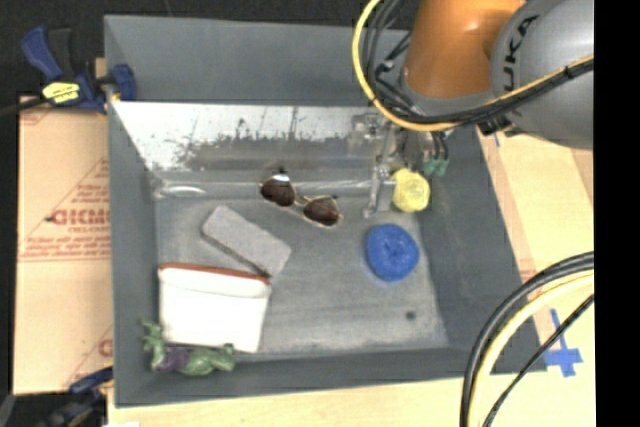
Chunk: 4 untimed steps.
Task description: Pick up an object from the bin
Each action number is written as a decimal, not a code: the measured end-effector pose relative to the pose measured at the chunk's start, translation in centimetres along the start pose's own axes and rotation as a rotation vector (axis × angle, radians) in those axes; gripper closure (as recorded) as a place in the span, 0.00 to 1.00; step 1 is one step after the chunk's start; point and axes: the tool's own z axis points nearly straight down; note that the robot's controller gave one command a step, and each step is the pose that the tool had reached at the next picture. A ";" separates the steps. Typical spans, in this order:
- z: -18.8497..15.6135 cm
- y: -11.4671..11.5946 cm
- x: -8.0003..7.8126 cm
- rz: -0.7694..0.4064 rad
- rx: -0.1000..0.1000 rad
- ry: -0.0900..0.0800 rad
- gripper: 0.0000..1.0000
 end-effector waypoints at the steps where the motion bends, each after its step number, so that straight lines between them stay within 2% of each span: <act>1: -0.5 0.0 -0.1 0.000 0.001 -0.008 0.00; 2: 13.2 5.5 -0.1 0.030 -0.002 -0.004 0.00; 3: 3.9 6.1 0.1 0.195 0.000 -0.025 0.00; 4: 12.0 5.3 0.2 0.050 0.000 -0.002 0.00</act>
Offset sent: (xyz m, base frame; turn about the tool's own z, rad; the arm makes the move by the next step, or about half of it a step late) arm 0.0009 0.0537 -0.1286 0.0331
